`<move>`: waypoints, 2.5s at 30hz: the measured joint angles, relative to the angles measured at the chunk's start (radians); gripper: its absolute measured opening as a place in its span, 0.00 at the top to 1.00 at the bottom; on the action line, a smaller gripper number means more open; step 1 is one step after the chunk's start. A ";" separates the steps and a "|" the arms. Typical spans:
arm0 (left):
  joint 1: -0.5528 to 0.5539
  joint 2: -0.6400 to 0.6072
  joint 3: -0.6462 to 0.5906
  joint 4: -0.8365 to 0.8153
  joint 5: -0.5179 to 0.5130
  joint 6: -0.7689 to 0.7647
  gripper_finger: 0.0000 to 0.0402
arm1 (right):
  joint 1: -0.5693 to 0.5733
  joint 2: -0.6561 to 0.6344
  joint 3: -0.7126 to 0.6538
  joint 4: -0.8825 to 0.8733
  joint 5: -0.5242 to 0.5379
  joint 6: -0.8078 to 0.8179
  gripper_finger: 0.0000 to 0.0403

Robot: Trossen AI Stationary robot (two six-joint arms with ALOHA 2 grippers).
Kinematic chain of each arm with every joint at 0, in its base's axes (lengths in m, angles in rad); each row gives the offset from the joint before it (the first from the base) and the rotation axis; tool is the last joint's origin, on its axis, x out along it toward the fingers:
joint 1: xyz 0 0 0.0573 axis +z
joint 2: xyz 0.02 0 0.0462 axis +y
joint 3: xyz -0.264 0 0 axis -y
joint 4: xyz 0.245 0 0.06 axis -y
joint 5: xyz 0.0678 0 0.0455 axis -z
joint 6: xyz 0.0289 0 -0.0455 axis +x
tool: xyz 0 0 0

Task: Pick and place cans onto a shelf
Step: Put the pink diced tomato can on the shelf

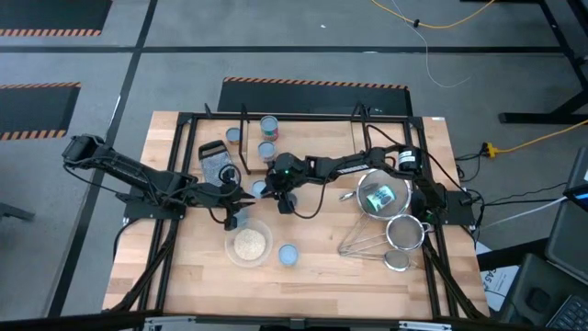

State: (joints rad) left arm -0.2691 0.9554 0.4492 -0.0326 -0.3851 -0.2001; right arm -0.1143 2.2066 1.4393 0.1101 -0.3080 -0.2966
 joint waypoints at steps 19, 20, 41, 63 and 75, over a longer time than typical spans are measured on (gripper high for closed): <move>0.000 0.000 0.000 0.000 0.000 0.000 0.82 | 0.001 0.006 -0.003 -0.009 0.001 0.004 0.97; 0.000 0.000 0.000 0.000 0.000 0.000 0.82 | 0.000 0.006 -0.003 -0.009 0.001 0.004 0.96; 0.000 0.000 0.000 0.000 0.000 0.000 0.82 | 0.000 -0.042 -0.005 -0.050 0.006 0.003 0.99; 0.000 0.000 0.000 0.001 0.000 0.000 0.82 | 0.000 -0.247 -0.004 -0.354 -0.060 -0.001 0.99; 0.000 0.000 0.000 0.001 0.000 0.000 0.82 | -0.001 -0.310 -0.002 -0.501 -0.061 -0.031 0.99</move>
State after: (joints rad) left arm -0.2687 0.9554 0.4496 -0.0320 -0.3847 -0.2001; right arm -0.1148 1.8962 1.4372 -0.3905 -0.3687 -0.3271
